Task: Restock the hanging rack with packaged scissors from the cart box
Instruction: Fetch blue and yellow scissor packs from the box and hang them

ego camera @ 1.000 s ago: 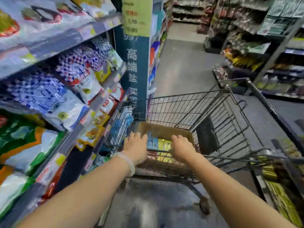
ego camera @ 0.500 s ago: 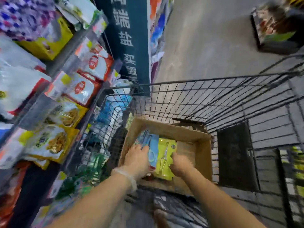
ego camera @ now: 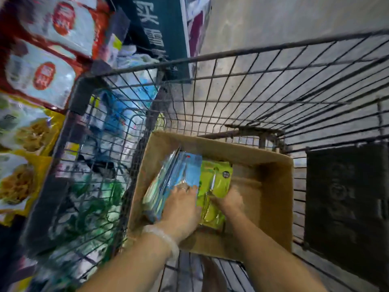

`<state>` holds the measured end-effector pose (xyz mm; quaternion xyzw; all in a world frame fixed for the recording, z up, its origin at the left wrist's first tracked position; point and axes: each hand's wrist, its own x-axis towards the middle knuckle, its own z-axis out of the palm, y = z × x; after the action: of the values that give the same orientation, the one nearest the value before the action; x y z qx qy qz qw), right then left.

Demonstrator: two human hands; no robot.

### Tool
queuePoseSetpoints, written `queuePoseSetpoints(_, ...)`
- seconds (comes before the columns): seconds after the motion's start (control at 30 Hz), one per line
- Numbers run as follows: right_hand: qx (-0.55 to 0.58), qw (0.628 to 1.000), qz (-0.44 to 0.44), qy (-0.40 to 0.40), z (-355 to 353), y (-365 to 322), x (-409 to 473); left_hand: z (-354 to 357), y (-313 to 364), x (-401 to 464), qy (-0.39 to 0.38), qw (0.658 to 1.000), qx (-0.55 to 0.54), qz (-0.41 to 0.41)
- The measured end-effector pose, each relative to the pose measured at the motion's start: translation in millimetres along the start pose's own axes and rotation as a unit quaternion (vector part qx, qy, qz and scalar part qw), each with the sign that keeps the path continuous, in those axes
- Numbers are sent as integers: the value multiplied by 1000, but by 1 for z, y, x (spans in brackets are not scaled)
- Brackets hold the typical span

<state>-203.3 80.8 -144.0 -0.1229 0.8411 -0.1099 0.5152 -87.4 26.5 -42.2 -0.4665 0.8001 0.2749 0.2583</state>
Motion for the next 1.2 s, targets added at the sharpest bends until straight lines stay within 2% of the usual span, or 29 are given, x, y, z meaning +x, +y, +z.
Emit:
queuePoseSetpoints(0.13,49,998,23,10,-16,5,-4,-4,1,1,-17,997,-74,-29)
queuePoseSetpoints(0.23,107,994,-14,-9,-36,6,-19,-14,5,-3,-34,986,-153,-55)
queuePoseSetpoints(0.37,179,977,-106,-54,-74,-6,-43,-27,10,-7,-29,965,-247,-80)
queuePoseSetpoints(0.43,200,964,-147,-95,-86,-19,-54,-30,14,-9,-30,922,-370,-106)
queuePoseSetpoints(0.5,222,951,-176,-124,-92,-37,-62,-33,17,-8,-8,858,-496,-136)
queuePoseSetpoints(0.57,243,945,-184,-122,-91,-49,-64,-34,12,-6,24,801,-576,-162)
queuePoseSetpoints(0.63,277,944,-153,-98,-85,-51,-55,-33,3,-6,51,767,-617,-169)
queuePoseSetpoints(0.7,237,966,-102,-32,-71,-38,-35,-29,-13,-6,73,776,-600,-178)
queuePoseSetpoints(0.73,151,986,-73,-1,-62,-27,-24,-29,-20,-6,85,785,-584,-189)
queuePoseSetpoints(0.8,-4,1000,-21,-8,-44,-8,-11,-22,-37,-3,89,796,-561,-210)
queuePoseSetpoints(0.83,-32,999,-1,-32,-33,0,-6,-21,-41,-1,82,798,-555,-221)
queuePoseSetpoints(0.9,-17,998,17,-53,-13,8,0,-15,-50,2,67,810,-542,-214)
queuePoseSetpoints(1.0,15,999,40,-18,9,11,8,-9,-51,3,76,802,-550,-219)
queuePoseSetpoints(1.1,55,996,76,-3,13,13,14,0,-55,7,74,812,-539,-212)
queuePoseSetpoints(1.2,59,996,70,4,7,20,14,0,-55,6,89,804,-550,-210)
